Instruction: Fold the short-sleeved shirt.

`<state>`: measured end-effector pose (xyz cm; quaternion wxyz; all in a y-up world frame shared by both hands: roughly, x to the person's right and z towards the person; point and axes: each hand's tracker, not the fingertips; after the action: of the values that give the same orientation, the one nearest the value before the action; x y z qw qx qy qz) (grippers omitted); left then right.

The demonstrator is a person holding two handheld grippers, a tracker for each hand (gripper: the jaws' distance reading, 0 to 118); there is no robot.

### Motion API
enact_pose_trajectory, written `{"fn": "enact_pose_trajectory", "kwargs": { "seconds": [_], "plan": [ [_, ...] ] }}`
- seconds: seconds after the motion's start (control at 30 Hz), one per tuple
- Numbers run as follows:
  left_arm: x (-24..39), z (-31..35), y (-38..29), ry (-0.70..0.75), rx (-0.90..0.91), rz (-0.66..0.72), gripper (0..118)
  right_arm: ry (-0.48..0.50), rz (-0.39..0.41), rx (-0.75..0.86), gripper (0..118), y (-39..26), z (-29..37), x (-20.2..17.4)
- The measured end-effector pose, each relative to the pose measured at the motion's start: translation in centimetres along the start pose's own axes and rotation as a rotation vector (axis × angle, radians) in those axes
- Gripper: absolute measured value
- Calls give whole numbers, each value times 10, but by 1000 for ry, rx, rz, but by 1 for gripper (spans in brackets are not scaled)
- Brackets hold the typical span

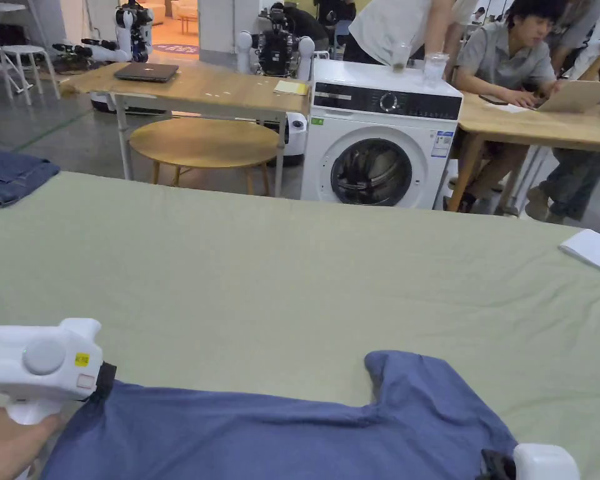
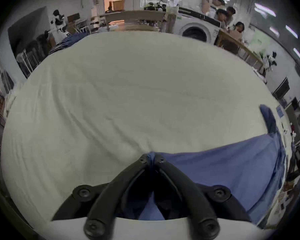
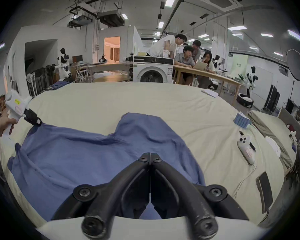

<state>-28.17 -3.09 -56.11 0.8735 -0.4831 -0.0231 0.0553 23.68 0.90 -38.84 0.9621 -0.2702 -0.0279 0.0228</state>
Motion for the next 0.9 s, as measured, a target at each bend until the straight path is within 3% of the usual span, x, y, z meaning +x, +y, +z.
{"fn": "enact_pose_trajectory", "kwargs": {
  "seconds": [0.17, 0.23, 0.3, 0.37, 0.53, 0.7, 0.8, 0.83, 0.87, 0.9],
  "plan": [
    [1, 26, -11, -20, 51, -6, 0, 15, -30, -119, 2, 49, -44, 42],
    [-1, 34, -11, -28, 71, -4, 0, 58, -53, -208, 14, 66, -88, 68],
    [1, 40, -12, -31, 83, -3, 0, 67, -50, -294, 43, 76, -125, 82],
    [-1, 43, -10, -30, 94, -6, 0, 53, -20, -372, 52, 85, -163, 90],
    [0, 51, -9, -28, 108, 0, 0, 44, 23, -483, 52, 88, -222, 85],
    [-1, 52, -7, -24, 110, -3, 0, 121, -108, -627, 51, 78, -255, 89],
    [1, 52, -9, -19, 103, -13, 0, 84, -31, -607, 49, 76, -256, 78],
    [1, 52, -10, -16, 101, -16, 0, 74, -15, -606, 44, 76, -257, 73],
    [1, 51, -10, -12, 98, -15, 0, 73, 1, -607, 29, 77, -257, 70],
    [1, 51, -11, -12, 96, -16, 0, 79, 14, -603, 29, 76, -257, 68]
  ]
}}
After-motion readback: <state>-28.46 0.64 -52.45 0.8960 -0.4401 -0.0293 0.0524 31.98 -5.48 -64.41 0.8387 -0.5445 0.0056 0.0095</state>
